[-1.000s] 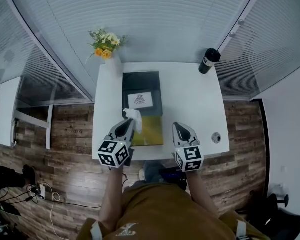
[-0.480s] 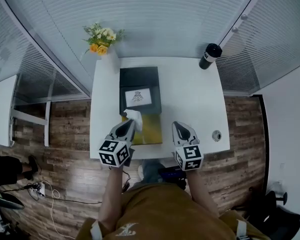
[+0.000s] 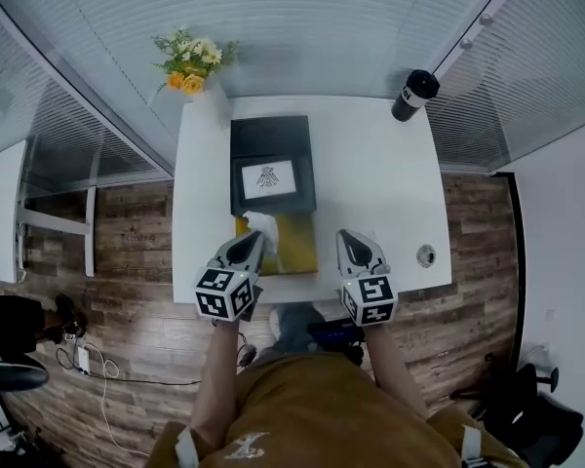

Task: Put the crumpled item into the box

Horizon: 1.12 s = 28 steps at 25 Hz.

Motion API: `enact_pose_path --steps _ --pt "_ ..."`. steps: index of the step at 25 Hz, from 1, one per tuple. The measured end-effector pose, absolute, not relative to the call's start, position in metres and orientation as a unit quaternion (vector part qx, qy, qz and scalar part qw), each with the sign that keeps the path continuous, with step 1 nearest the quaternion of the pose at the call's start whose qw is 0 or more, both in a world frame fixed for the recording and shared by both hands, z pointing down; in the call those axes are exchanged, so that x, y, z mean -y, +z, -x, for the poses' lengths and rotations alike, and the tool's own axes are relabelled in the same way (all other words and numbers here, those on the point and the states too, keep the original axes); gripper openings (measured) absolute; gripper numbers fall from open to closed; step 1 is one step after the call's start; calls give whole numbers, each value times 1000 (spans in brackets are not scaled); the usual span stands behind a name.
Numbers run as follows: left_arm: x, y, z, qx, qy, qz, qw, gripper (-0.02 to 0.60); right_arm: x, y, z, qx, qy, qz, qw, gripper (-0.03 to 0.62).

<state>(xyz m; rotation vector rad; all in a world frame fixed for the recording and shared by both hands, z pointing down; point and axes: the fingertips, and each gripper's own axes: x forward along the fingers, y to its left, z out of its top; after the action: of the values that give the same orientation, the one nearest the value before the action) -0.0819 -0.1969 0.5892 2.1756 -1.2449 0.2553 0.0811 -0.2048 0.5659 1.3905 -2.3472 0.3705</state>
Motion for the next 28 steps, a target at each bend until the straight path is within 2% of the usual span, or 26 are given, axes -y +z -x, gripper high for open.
enact_pose_path --steps 28 --pt "200 675 45 392 296 -790 367 29 233 619 -96 827 166 -480 242 12"
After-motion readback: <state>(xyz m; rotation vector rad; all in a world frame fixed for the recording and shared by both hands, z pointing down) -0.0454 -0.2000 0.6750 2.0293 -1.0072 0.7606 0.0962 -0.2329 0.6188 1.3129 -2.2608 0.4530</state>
